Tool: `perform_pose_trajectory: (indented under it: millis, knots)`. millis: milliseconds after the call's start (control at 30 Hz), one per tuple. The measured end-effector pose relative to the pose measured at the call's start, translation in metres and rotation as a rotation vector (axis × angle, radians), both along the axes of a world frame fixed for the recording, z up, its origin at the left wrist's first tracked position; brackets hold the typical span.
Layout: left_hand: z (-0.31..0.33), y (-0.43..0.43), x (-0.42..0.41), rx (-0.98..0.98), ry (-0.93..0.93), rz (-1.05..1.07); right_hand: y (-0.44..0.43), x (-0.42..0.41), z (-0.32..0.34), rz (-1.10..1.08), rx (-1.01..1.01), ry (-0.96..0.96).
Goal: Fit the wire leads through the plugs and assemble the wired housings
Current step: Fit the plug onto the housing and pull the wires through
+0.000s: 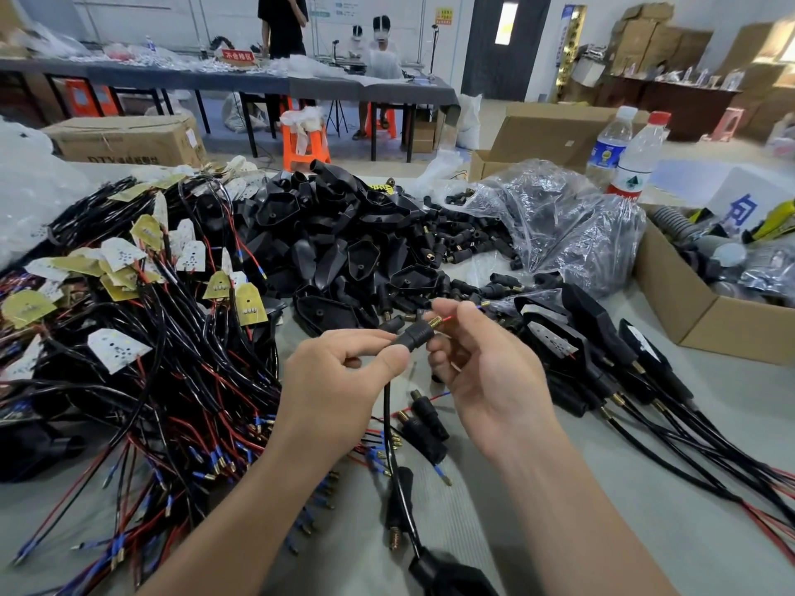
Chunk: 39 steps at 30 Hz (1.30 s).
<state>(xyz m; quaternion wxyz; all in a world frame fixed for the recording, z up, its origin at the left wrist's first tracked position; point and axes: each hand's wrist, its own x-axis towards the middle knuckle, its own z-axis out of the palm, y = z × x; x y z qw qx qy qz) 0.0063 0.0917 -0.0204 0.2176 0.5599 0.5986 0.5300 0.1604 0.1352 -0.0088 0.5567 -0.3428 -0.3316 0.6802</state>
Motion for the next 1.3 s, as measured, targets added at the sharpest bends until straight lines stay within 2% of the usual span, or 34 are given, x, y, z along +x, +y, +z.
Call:
perform_pose_trajectory:
  millis: [100,200,333,433,533,633,700,800,967,1033,1300]
  knots:
    - [0.0,-0.001,0.001,0.002,0.023,0.013,-0.004,-0.007,0.0,0.126,0.029,-0.087]
    - [0.001,-0.003,0.0,-0.005,0.008,-0.013,-0.004,-0.005,0.002,0.108,0.081,-0.118]
    - [0.003,0.0,0.0,-0.21,-0.29,-0.116,-0.006,-0.003,0.004,0.157,0.106,-0.102]
    - [0.005,0.002,0.002,-0.349,-0.499,-0.218,-0.01,-0.008,0.003,0.243,0.161,-0.174]
    - [0.006,0.005,-0.004,-0.297,-0.679,-0.251,-0.011,-0.009,0.002,0.269,0.206,-0.274]
    - [0.007,0.009,-0.016,-0.192,-0.815,-0.078,-0.008,-0.007,0.0,0.137,0.171,-0.323]
    - [0.003,0.011,-0.02,-0.119,-0.767,0.01,-0.005,-0.008,-0.002,0.002,0.103,-0.272]
    - [-0.003,0.014,-0.021,-0.005,-0.579,0.161,-0.007,-0.017,-0.006,-0.091,-0.012,-0.185]
    - [-0.005,0.005,-0.012,0.017,-0.107,0.128,-0.008,-0.023,-0.008,-0.142,-0.068,-0.102]
    - [-0.003,0.004,-0.011,-0.031,0.015,0.116,-0.005,-0.02,-0.007,-0.165,-0.099,-0.05]
    - [-0.002,0.001,-0.007,-0.099,0.069,0.171,-0.003,-0.016,-0.008,-0.13,-0.123,-0.003]
